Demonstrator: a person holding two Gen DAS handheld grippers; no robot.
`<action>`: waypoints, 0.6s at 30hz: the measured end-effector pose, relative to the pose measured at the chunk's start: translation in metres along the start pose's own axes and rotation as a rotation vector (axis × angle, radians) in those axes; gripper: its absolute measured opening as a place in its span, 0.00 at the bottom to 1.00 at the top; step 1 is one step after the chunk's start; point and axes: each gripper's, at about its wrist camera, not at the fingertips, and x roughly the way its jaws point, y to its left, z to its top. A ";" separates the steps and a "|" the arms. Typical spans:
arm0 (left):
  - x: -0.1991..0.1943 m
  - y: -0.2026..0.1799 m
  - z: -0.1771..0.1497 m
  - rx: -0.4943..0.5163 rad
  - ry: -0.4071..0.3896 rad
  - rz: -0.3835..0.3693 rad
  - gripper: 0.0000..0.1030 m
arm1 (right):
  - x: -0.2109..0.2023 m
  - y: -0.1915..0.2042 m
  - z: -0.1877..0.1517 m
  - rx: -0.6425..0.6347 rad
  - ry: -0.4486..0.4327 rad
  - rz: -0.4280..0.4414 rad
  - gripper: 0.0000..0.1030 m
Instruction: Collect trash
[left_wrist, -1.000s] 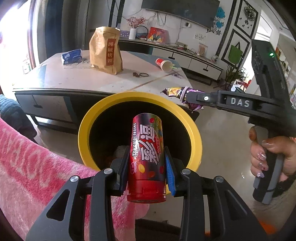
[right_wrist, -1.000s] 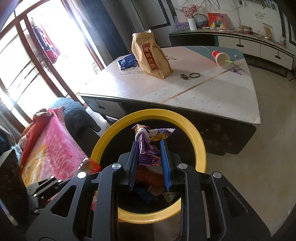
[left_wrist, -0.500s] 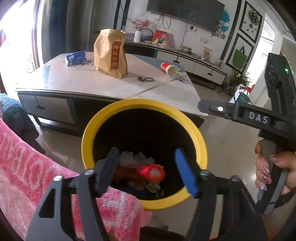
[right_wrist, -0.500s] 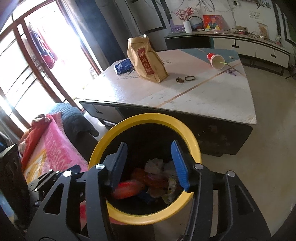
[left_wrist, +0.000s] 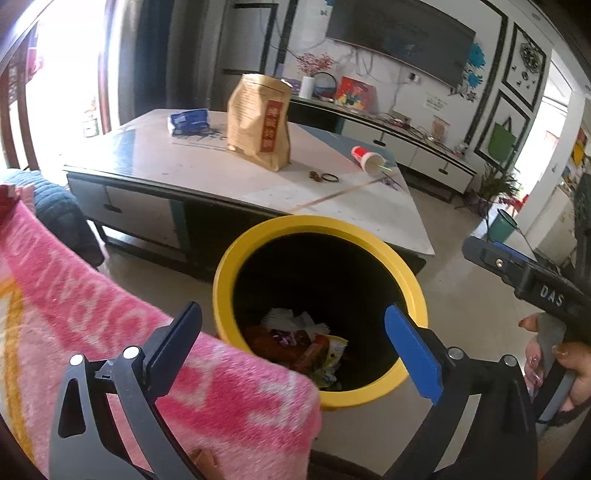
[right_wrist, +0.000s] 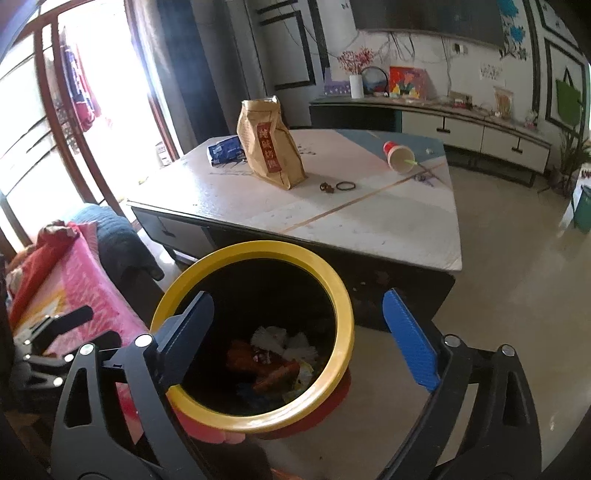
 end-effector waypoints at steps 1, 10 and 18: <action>-0.003 0.003 0.000 -0.006 -0.005 0.007 0.94 | -0.003 0.002 0.000 -0.005 -0.009 -0.002 0.88; -0.040 0.021 -0.010 -0.029 -0.050 0.058 0.94 | -0.021 0.034 -0.008 -0.058 -0.052 0.032 0.89; -0.086 0.046 -0.029 -0.073 -0.125 0.138 0.94 | -0.049 0.070 -0.025 -0.097 -0.129 0.108 0.89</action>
